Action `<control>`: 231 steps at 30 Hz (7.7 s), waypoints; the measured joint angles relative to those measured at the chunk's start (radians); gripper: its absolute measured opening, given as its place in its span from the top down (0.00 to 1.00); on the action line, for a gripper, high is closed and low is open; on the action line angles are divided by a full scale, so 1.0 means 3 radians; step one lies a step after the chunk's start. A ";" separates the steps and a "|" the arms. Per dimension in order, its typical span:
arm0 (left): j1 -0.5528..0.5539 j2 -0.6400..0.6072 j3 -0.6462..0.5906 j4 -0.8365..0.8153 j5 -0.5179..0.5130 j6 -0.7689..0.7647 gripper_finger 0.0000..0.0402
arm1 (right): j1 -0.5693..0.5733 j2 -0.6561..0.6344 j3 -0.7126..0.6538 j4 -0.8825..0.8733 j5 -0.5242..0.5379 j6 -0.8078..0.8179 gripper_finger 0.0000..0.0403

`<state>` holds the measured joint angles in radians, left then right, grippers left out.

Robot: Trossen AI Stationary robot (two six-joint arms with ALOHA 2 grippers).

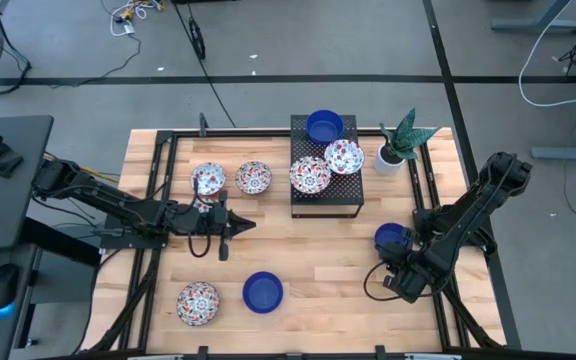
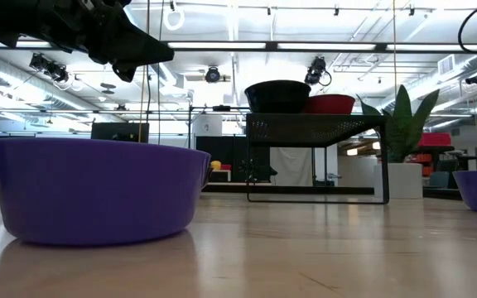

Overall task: Pick & Place Mini bowls
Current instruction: Stack the top blue bowl on top of the blue bowl on the shelf, then stack the bottom black and white bowl on top of the black and white bowl on the shelf

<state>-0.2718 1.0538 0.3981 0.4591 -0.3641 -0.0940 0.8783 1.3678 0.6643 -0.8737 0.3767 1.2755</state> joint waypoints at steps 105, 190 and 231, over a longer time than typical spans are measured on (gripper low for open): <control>0.0086 0.0000 0.0000 -0.0002 -0.0254 -0.0084 0.95 | -0.4476 0.1308 0.3541 -0.0374 -0.0707 -0.4891 0.98; -0.0204 -0.0001 0.0000 -0.0024 -0.0184 0.0003 0.95 | -0.3219 0.1001 0.3531 0.0029 -0.1009 -0.4863 0.97; -0.1840 0.1511 0.2576 -0.4753 0.0662 -0.3376 0.99 | -0.1184 0.0505 -0.0408 0.5005 0.0641 -0.3912 0.98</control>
<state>-0.8238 1.5071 1.1710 -0.9668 -0.1654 -1.1069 0.5230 1.5192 0.5419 0.6278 0.5690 0.1017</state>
